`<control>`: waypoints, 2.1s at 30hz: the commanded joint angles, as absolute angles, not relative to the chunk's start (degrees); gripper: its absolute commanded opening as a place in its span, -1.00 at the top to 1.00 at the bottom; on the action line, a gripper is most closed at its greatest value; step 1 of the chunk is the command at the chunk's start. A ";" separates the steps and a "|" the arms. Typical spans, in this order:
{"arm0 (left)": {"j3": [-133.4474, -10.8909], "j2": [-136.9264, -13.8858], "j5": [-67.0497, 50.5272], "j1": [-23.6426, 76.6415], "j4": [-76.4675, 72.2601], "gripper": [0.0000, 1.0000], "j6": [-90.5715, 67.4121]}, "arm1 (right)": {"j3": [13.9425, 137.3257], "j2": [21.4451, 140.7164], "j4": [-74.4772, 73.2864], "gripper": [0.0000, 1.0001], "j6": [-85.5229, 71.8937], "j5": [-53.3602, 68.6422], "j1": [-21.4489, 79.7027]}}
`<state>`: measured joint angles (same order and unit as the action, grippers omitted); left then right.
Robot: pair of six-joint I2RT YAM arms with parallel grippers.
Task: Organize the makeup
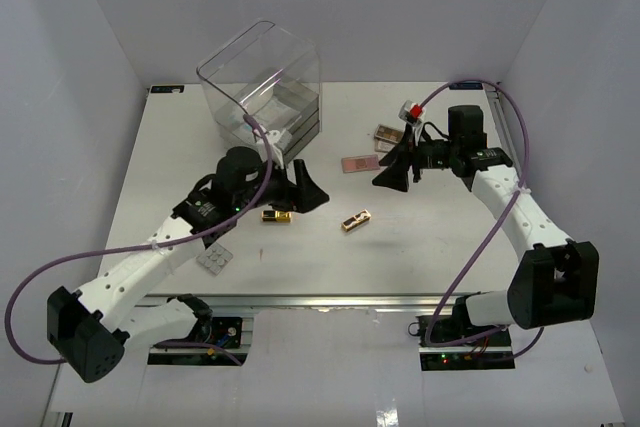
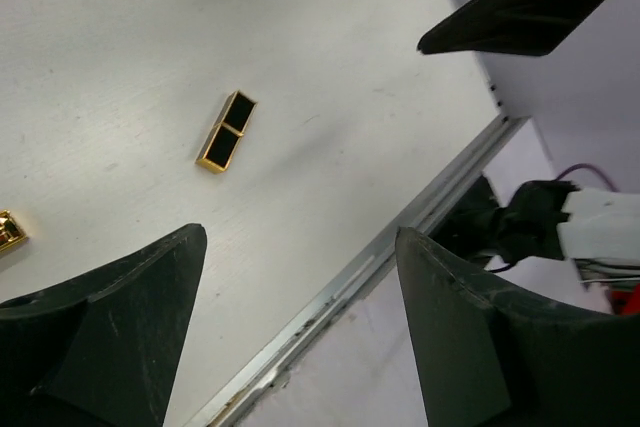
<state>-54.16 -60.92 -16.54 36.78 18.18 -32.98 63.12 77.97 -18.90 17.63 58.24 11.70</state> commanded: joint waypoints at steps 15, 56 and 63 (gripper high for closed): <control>-36.08 -40.89 15.83 41.31 23.30 -0.96 -36.81 | 91.63 121.50 3.84 -0.47 -22.75 47.76 20.95; -23.57 -26.61 18.97 41.31 24.58 -0.96 -54.77 | 103.73 141.61 38.16 0.67 -59.57 42.06 27.66; -22.60 -27.06 20.28 41.23 23.83 -0.96 -58.11 | 87.58 132.09 42.76 0.71 -56.78 44.14 24.91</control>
